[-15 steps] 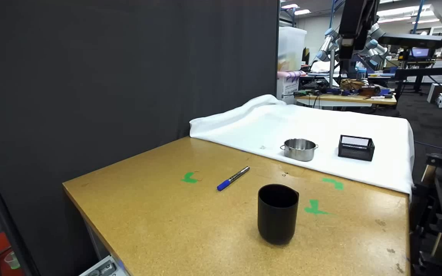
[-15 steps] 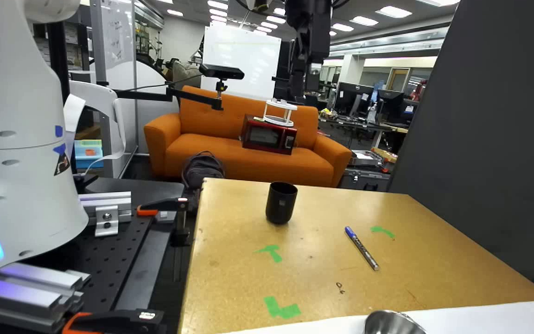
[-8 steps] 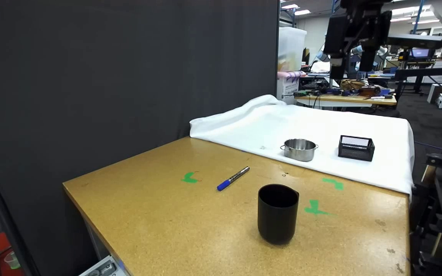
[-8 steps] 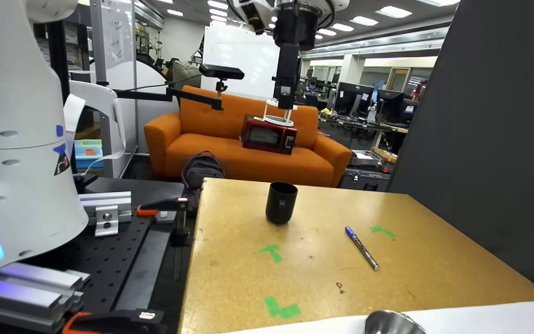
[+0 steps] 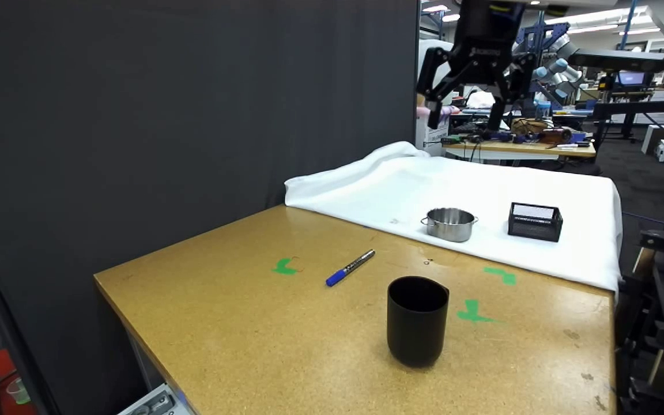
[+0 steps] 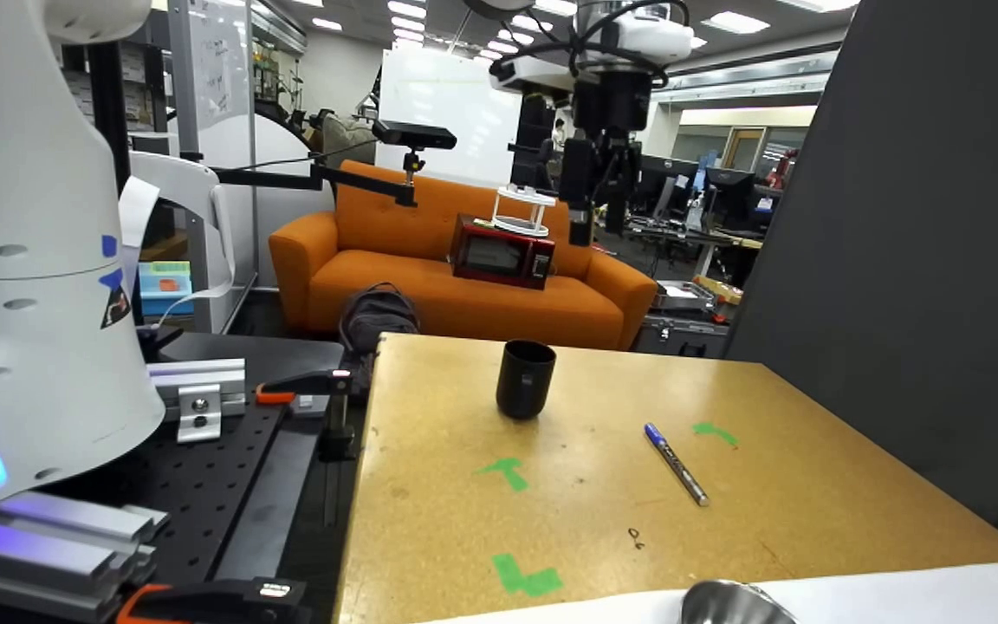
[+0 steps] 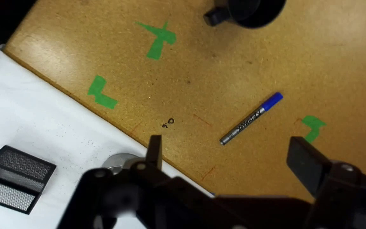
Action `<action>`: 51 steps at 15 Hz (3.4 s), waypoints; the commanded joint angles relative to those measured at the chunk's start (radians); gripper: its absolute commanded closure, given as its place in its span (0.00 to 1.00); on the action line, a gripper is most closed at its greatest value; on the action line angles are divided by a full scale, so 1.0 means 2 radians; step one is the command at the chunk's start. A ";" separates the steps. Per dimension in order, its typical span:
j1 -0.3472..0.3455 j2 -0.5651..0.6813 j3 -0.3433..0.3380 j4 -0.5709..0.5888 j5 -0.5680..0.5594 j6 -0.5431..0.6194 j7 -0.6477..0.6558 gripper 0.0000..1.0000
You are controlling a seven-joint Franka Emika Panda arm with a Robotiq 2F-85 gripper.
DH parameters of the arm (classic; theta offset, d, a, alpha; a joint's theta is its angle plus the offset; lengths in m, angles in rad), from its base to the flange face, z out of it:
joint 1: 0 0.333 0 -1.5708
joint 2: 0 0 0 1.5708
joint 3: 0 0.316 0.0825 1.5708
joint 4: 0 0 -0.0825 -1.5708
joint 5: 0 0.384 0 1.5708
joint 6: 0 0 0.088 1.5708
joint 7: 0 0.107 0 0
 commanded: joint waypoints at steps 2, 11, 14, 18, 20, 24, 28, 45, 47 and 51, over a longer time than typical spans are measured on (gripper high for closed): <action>0.010 0.042 -0.028 0.025 -0.016 0.022 0.051 0.00; 0.018 0.088 -0.036 0.060 -0.015 0.022 0.092 0.00; 0.033 0.138 -0.039 0.102 0.040 0.013 0.098 0.00; 0.049 0.208 -0.049 0.160 0.111 0.031 0.118 0.00; 0.058 0.237 -0.062 0.183 0.125 0.045 0.145 0.00; 0.078 0.283 -0.091 0.212 0.119 0.066 0.208 0.00; 0.101 0.326 -0.101 0.239 0.112 0.071 0.239 0.00; 0.125 0.428 -0.153 0.319 0.087 0.101 0.247 0.00; 0.121 0.441 -0.150 0.334 0.087 0.086 0.241 0.00; 0.105 0.475 -0.136 0.364 0.097 0.072 0.223 0.00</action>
